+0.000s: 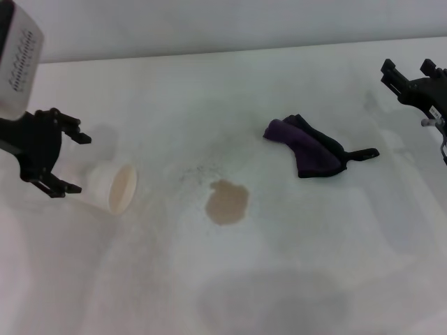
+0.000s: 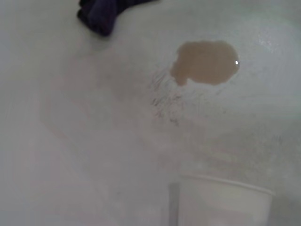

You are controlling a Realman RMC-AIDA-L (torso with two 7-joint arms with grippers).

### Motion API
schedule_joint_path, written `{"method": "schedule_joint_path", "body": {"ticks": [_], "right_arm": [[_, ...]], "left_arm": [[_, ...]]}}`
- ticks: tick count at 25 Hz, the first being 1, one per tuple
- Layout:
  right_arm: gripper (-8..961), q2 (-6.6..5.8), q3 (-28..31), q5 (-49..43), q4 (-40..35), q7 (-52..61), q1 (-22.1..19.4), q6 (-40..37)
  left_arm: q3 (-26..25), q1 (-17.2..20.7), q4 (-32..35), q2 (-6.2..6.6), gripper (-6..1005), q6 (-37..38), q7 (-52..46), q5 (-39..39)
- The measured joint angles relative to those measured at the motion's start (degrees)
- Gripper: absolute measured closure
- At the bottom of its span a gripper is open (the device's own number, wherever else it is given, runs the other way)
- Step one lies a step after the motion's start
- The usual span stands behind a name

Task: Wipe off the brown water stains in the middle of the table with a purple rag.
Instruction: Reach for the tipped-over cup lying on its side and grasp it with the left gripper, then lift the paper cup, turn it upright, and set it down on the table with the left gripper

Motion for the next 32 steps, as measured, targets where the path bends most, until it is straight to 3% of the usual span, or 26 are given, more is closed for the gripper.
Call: {"method": "schedule_joint_path", "body": {"ticks": [10,19,32], "right_arm": [[80,0.00,0.2,0.0,0.1,0.0,-0.1,0.0],[80,0.00,0.2,0.0,0.1,0.0,-0.5,0.0],[80,0.00,0.2,-0.1,0.2,0.0,-0.5,-0.9]], "left_arm": [[0.0,0.1,6.5,-0.18,123,-6.0,-0.5,3.7],[-0.1,3.0,12.1,-0.04,129,-12.1,-0.2,2.7],[-0.1,3.7,13.3,-0.10,213,-13.6,-0.4,0.1]]}}
